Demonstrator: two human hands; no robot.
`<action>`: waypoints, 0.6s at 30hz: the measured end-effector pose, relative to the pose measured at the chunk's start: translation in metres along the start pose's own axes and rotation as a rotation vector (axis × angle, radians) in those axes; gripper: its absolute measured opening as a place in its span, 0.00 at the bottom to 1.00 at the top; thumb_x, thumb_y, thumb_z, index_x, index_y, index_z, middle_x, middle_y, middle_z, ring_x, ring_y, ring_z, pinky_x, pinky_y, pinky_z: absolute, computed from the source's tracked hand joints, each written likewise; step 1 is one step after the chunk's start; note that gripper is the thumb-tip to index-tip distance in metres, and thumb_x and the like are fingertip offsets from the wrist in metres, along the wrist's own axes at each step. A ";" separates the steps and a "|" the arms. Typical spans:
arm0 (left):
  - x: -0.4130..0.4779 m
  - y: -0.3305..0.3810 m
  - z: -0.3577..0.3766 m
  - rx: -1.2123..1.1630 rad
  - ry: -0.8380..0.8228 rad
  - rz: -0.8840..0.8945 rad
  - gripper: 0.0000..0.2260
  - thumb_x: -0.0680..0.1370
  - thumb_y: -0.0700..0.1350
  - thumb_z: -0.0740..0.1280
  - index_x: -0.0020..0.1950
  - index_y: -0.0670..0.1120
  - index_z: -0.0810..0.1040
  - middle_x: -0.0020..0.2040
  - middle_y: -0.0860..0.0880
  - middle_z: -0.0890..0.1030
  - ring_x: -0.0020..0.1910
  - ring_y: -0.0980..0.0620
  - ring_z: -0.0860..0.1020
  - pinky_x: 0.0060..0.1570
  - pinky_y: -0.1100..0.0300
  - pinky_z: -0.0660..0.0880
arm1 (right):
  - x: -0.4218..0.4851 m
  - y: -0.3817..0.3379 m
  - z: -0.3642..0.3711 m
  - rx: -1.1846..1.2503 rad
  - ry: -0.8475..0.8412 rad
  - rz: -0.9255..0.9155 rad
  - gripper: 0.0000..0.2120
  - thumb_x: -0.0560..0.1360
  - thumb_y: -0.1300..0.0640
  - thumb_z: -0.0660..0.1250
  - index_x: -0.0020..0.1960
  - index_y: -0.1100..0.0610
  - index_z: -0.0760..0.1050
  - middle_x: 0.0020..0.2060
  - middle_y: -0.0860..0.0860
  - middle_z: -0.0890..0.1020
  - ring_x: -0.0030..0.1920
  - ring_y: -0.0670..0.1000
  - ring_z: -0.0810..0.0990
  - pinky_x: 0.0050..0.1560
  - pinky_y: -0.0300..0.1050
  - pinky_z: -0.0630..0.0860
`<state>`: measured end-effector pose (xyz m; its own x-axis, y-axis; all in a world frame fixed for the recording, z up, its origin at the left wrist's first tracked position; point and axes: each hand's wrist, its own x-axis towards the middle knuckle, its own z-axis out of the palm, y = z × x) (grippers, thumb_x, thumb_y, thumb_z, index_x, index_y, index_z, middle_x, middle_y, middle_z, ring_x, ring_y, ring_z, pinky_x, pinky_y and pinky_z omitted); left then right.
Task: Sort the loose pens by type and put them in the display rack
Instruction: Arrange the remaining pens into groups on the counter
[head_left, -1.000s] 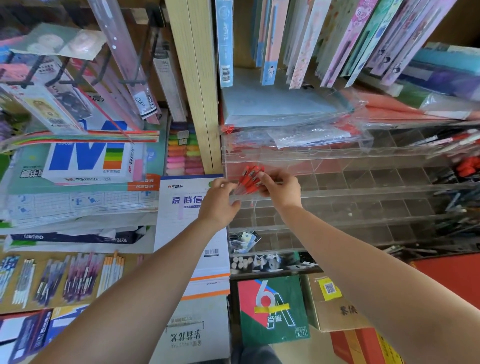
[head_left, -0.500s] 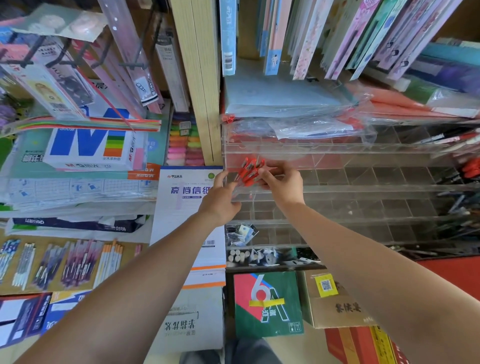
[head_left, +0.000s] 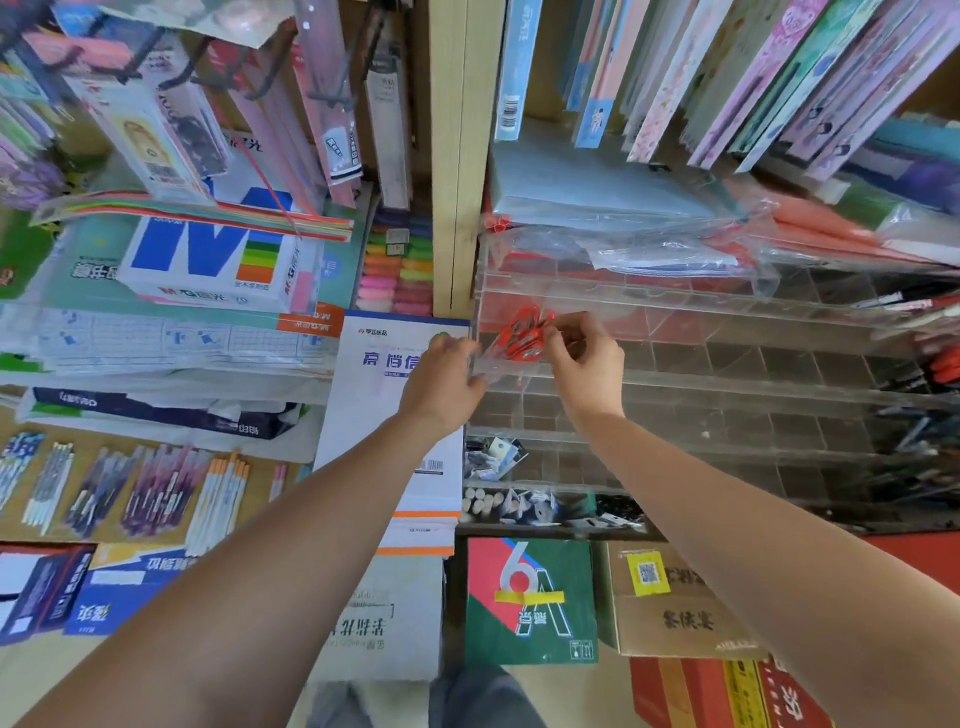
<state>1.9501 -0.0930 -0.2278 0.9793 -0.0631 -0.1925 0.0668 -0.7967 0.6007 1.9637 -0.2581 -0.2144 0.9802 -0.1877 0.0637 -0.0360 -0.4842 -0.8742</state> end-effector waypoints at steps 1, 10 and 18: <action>-0.004 -0.006 -0.005 -0.011 0.030 -0.005 0.16 0.79 0.43 0.63 0.66 0.45 0.72 0.63 0.44 0.71 0.58 0.44 0.75 0.54 0.52 0.73 | -0.005 -0.008 0.005 0.004 -0.024 -0.032 0.03 0.76 0.60 0.65 0.44 0.54 0.76 0.34 0.50 0.80 0.33 0.45 0.74 0.37 0.42 0.74; -0.087 -0.137 -0.082 -0.008 0.277 -0.170 0.12 0.78 0.45 0.63 0.61 0.46 0.72 0.55 0.47 0.80 0.52 0.44 0.78 0.44 0.55 0.71 | -0.099 -0.078 0.146 -0.102 -0.336 -0.238 0.04 0.74 0.60 0.65 0.45 0.54 0.78 0.32 0.46 0.78 0.28 0.44 0.72 0.34 0.43 0.72; -0.206 -0.364 -0.149 -0.019 0.115 -0.284 0.08 0.79 0.43 0.61 0.56 0.46 0.75 0.52 0.44 0.80 0.51 0.42 0.78 0.41 0.56 0.68 | -0.233 -0.126 0.352 -0.235 -0.670 -0.172 0.06 0.74 0.61 0.66 0.49 0.53 0.78 0.35 0.48 0.78 0.35 0.49 0.77 0.42 0.45 0.74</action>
<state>1.7529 0.2997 -0.2911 0.9359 0.2298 -0.2670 0.3438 -0.7610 0.5501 1.8088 0.1475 -0.2880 0.8819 0.4346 -0.1829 0.1625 -0.6442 -0.7474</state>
